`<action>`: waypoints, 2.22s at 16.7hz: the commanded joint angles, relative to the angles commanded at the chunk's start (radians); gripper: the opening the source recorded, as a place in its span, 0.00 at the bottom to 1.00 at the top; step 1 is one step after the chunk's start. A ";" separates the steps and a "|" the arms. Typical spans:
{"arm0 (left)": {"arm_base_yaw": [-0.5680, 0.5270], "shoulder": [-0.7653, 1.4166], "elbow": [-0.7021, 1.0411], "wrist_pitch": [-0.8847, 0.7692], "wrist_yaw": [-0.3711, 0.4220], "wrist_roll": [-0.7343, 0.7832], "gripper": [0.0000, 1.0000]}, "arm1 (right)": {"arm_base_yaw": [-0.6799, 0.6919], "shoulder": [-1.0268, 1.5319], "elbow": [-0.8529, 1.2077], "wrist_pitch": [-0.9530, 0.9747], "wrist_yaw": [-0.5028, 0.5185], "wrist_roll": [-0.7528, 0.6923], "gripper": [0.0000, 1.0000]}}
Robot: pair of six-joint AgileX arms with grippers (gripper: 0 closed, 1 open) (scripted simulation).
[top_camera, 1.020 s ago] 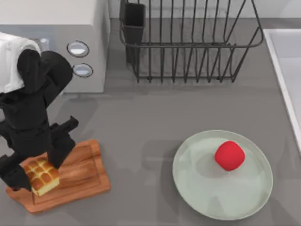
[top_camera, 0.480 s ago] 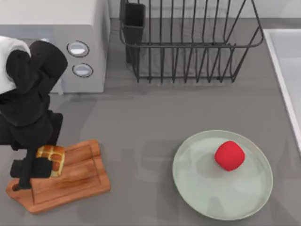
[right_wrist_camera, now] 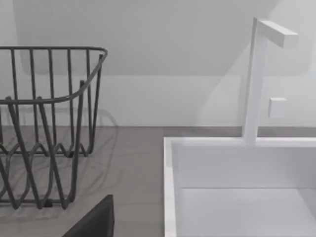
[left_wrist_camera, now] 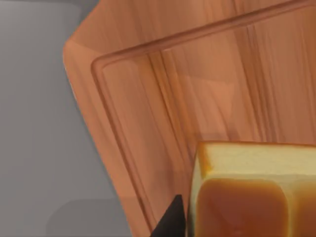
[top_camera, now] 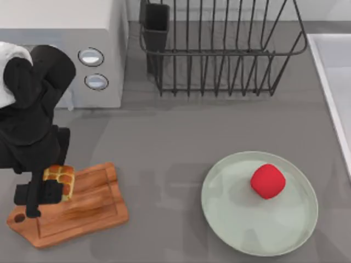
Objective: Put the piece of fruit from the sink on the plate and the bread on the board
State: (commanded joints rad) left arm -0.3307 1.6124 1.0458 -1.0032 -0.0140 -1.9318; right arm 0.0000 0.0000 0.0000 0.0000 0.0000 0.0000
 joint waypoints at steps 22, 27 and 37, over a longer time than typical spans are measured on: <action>0.005 0.071 -0.116 0.190 0.000 -0.001 0.00 | 0.000 0.000 0.000 0.000 0.000 0.000 1.00; 0.005 0.071 -0.116 0.190 0.000 -0.001 0.38 | 0.000 0.000 0.000 0.000 0.000 0.000 1.00; 0.005 0.071 -0.116 0.190 0.000 -0.001 1.00 | 0.000 0.000 0.000 0.000 0.000 0.000 1.00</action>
State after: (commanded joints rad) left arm -0.3255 1.6831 0.9302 -0.8129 -0.0139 -1.9325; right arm 0.0000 0.0000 0.0000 0.0000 0.0000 0.0000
